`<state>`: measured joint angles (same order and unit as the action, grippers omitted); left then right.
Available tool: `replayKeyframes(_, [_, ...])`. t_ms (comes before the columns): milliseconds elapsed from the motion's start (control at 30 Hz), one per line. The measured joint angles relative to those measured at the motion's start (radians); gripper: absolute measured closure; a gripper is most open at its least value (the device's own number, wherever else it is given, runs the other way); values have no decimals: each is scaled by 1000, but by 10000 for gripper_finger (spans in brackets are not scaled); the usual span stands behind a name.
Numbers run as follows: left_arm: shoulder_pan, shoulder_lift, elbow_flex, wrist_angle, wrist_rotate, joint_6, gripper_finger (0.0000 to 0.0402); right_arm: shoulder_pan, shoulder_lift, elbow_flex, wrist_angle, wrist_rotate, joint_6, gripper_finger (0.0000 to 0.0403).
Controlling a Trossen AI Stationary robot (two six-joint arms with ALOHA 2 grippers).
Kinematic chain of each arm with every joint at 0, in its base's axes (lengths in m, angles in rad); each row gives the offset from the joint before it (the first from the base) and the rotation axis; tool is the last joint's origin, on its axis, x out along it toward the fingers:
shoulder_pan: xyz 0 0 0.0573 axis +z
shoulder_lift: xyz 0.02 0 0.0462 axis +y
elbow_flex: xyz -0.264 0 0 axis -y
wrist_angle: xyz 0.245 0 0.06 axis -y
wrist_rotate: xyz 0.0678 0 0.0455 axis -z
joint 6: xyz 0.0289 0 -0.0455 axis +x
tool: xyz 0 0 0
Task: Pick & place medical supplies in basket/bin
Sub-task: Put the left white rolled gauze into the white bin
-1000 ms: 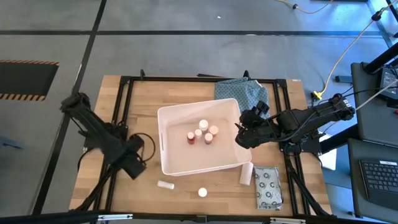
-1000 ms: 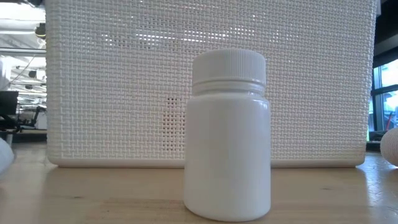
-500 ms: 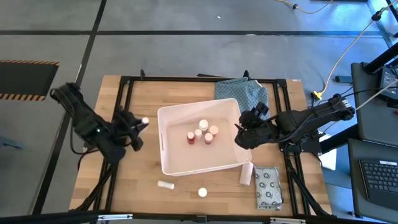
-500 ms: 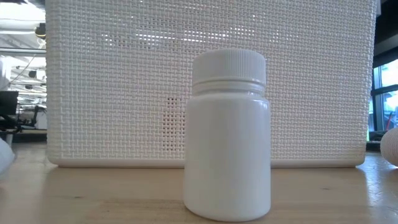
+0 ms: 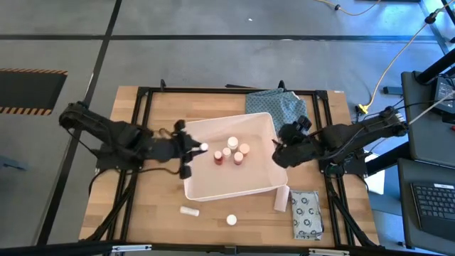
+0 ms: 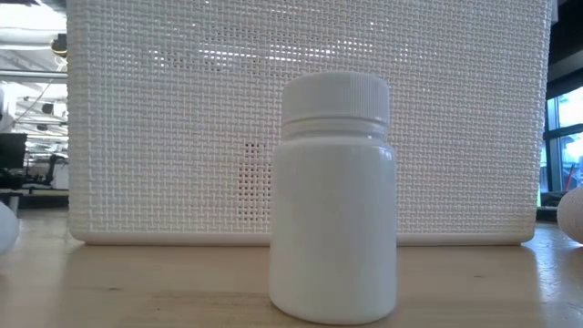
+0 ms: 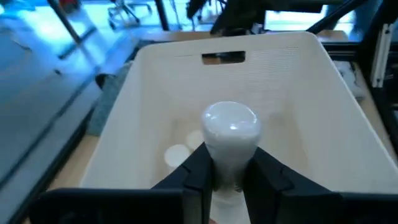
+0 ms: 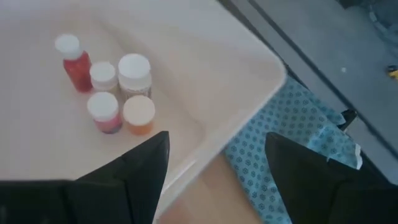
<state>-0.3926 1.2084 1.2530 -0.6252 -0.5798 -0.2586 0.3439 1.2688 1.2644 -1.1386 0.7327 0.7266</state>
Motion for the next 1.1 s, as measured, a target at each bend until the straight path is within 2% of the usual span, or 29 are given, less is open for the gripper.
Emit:
replayKeyframes(100, [95, 40, 0, 25, 143, 0, 341, 0, -82, 0, -13, -26, 3, 136])
replayKeyframes(233, [166, 113, 0, 61, 322, 13, 341, 0, -221, -36, -6, -25, 5, 136])
replayKeyframes(433, [190, 225, 0, 116, 487, 72, 341, 1, -445, -281, 203, -19, 1, 136])
replayKeyframes(567, [210, 289, 0, 130, 570, 89, 341, 1, -561, -447, 307, -20, 1, 136])
replayKeyframes(733, [243, 365, 0, 128, 642, 88, 341, 1, -655, -563, 412, -20, 2, 136])
replayKeyframes(967, [261, 464, 0, 118, 719, 89, 341, 1, -690, -601, 462, -35, -56, 136])
replayKeyframes(1100, [269, 510, 0, 78, 728, 79, 340, 1, -674, -602, 460, -36, -82, 136])
